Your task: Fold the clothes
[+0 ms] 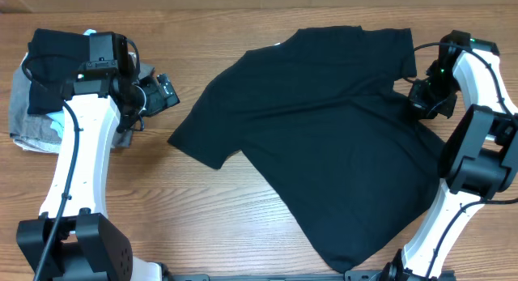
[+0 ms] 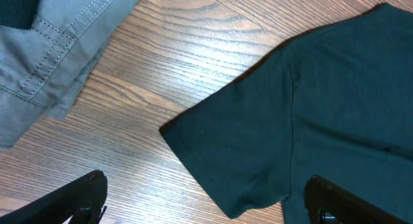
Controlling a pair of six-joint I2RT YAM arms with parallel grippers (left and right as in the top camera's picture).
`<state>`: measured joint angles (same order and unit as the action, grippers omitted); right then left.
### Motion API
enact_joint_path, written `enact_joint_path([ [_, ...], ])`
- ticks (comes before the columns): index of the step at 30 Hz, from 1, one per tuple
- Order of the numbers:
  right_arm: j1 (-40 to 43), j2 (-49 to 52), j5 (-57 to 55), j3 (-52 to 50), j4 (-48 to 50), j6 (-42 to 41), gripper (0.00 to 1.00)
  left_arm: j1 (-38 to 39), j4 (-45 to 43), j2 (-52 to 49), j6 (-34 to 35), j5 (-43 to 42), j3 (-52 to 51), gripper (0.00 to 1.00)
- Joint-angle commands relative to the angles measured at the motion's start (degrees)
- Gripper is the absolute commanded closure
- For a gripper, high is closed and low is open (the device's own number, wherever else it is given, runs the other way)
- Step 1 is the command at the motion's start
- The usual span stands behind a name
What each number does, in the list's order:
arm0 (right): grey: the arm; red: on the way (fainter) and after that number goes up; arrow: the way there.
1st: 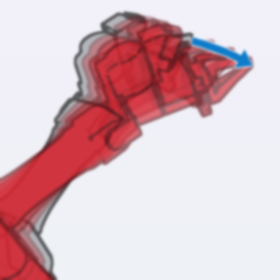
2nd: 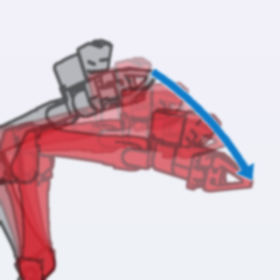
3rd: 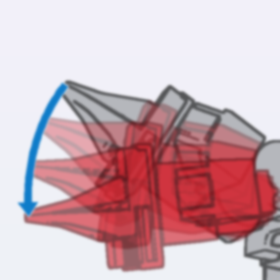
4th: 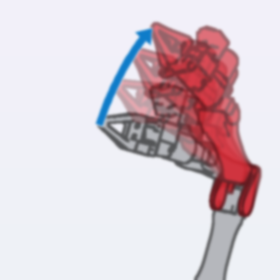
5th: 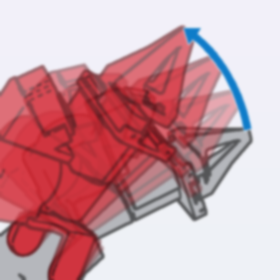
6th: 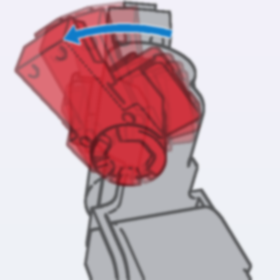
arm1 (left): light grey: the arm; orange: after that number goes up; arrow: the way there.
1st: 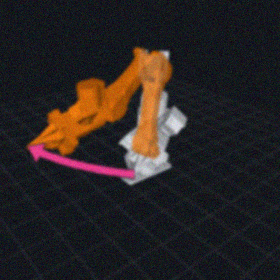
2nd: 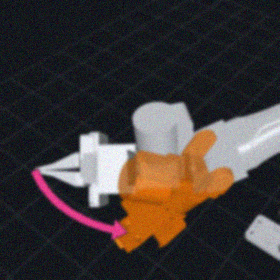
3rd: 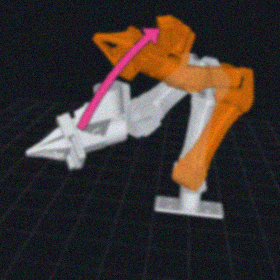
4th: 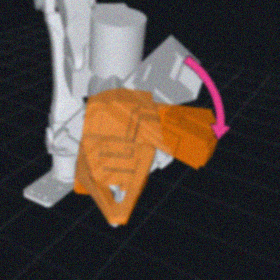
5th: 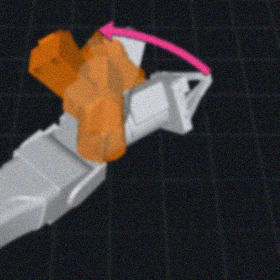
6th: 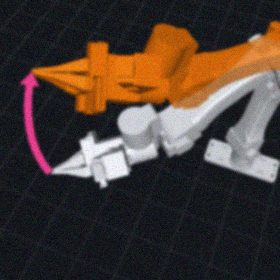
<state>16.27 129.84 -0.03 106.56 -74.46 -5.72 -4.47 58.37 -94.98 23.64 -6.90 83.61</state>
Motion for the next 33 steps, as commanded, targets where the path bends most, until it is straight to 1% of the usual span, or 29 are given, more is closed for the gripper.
enact_joint_path([
  [1, 1.0, 0.1, -0.7, -0.1, 1.1, 0.2, 0.96, 0.4, 0.1, 0.6, -0.3, -0.4, 0.7, 0.00],
  [15, 2.6, 0.1, -2.1, -0.1, 10.8, 0.2, 0.96, 0.4, 0.1, 0.6, -0.3, -0.4, 0.7, 0.00],
  [20, 2.6, 0.1, -4.5, -0.1, 12.7, 0.2, 0.89, 0.4, 0.1, 0.6, -0.3, -0.4, 0.7, 0.00],
  [22, 2.6, 0.1, -5.1, -0.1, 12.9, 0.2, 0.82, 0.4, 0.1, 0.6, -0.3, -0.4, 0.7, 0.00],
  [25, 2.6, 0.1, -5.5, -0.1, 13.5, 0.2, 0.55, 0.4, 0.1, 0.6, -0.3, -0.4, 0.7, 0.00],
  [27, 2.6, 0.1, -5.5, 0.0, 14.3, 0.2, 0.46, 0.4, 0.1, 0.6, -0.3, -0.4, 0.7, 0.00],
  [29, 2.7, 0.0, -5.5, 1.4, 14.3, 0.2, 0.40, 0.4, 0.1, 0.6, -0.3, -0.4, 0.7, 0.00],
  [32, 2.7, -0.5, -5.5, 7.0, 11.0, -0.8, 0.33, 0.4, 0.1, 0.6, -0.3, -0.4, 0.7, 0.00],
  [33, 2.7, -0.9, -5.5, 9.7, 9.3, -2.3, 0.29, 0.4, 0.1, 0.6, -0.3, -0.4, 0.7, 0.00],
])
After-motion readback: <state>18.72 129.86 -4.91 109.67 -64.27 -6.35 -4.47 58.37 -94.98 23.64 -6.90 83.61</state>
